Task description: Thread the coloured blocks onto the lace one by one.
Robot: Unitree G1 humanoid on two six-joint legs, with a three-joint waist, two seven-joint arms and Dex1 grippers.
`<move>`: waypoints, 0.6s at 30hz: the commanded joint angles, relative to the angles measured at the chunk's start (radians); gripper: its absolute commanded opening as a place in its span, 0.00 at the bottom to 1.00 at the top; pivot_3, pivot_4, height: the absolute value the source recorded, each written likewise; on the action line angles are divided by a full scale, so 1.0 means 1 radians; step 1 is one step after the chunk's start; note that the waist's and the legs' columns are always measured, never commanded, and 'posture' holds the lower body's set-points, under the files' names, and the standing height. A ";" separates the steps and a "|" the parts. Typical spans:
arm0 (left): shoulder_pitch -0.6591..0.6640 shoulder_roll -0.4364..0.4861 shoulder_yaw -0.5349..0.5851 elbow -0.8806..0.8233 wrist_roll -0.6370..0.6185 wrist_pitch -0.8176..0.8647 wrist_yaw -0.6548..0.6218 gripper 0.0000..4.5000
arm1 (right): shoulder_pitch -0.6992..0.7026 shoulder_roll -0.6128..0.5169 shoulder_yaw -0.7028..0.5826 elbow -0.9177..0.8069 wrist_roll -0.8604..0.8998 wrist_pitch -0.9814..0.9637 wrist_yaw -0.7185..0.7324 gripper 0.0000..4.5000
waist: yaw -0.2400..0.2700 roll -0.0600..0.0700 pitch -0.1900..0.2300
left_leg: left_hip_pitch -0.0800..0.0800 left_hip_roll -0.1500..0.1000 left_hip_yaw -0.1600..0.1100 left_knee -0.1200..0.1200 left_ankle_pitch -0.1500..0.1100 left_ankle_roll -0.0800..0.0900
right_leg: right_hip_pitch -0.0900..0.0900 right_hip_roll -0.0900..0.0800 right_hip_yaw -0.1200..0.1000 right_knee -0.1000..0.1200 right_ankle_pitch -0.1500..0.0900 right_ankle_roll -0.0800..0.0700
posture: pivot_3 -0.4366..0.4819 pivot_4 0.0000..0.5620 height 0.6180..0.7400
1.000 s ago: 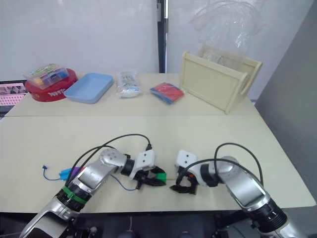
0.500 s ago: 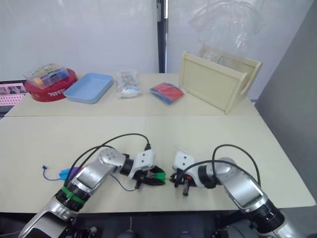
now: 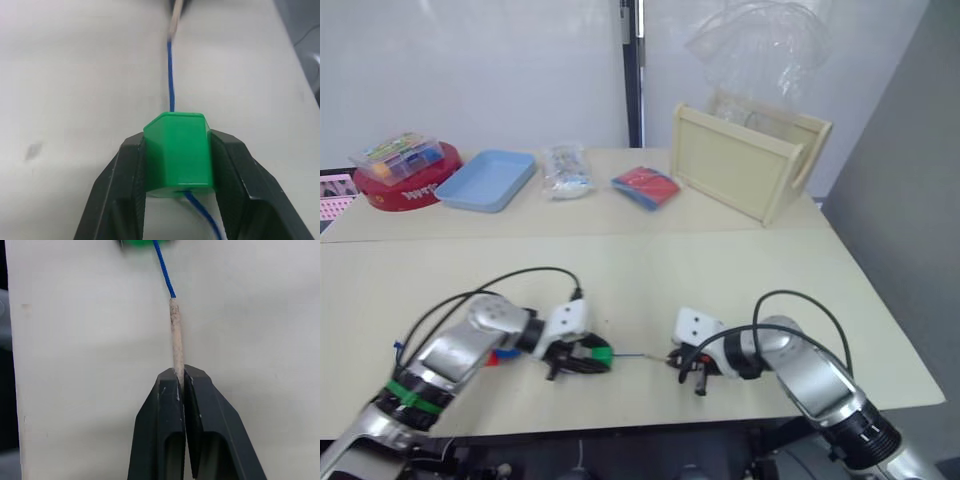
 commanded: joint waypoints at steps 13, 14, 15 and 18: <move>0.087 0.177 0.127 0.219 0.050 -0.127 -0.028 0.29 | 0.102 -0.141 -0.184 -0.102 0.039 0.045 -0.024 0.00 | -0.004 0.003 0.000 | 0.001 0.000 0.001 -0.001 0.000 0.000 | 0.000 0.000 0.001 0.000 0.000 0.000 | 0.48 0.27 1.00; 0.096 0.182 0.127 0.214 0.055 -0.136 -0.030 0.29 | 0.104 -0.134 -0.179 -0.115 0.041 0.054 -0.031 0.00 | -0.004 0.003 0.000 | 0.001 0.000 0.001 -0.001 0.000 0.000 | 0.000 0.000 0.001 0.000 0.000 0.000 | 0.48 0.27 1.00; 0.101 0.186 0.128 0.212 0.058 -0.141 -0.030 0.29 | 0.104 -0.125 -0.174 -0.127 0.043 0.063 -0.039 0.00 | -0.004 0.003 0.000 | 0.001 0.000 0.001 -0.001 0.000 0.000 | 0.000 0.000 0.001 0.000 0.000 0.000 | 0.48 0.27 1.00; 0.098 0.183 0.143 0.199 0.042 -0.130 -0.035 0.29 | 0.102 -0.103 -0.159 -0.152 0.045 0.087 -0.059 0.00 | -0.003 0.003 0.000 | 0.001 0.000 0.001 -0.001 0.000 0.000 | 0.000 0.000 0.001 0.000 0.000 0.000 | 0.48 0.27 1.00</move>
